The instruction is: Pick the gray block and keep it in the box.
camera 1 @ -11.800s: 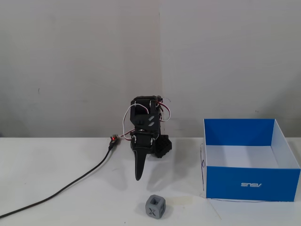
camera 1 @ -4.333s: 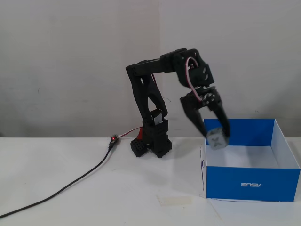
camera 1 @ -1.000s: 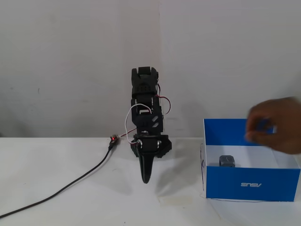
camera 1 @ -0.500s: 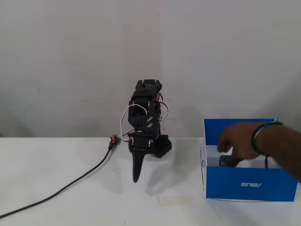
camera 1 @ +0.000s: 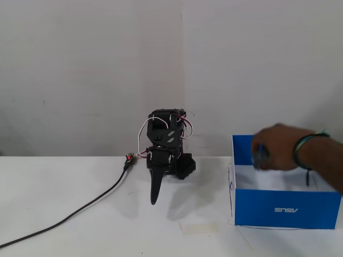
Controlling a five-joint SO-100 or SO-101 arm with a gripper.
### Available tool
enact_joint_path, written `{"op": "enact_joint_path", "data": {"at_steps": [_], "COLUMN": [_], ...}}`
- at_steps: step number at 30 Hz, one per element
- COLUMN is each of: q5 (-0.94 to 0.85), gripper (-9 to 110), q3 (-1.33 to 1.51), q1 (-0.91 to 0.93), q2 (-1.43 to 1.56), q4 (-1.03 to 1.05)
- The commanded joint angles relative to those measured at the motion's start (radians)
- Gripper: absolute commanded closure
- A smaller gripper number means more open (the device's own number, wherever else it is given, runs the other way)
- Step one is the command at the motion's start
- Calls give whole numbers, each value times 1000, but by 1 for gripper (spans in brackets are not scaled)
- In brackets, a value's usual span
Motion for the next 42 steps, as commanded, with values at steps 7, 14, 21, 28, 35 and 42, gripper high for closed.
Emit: {"op": "enact_joint_path", "data": {"at_steps": [7,14,21,28,35,42], "q5": [-5,-6,3,8,8,8], "gripper": [101,101,101,101,101,101], "q3": [23,23,23,23,23,23], "q1": [-20,-32,-23,-12,-14,-14], "q2": [123,123,123,123,123,123], "q4": [28,40,40,40,40,40]}}
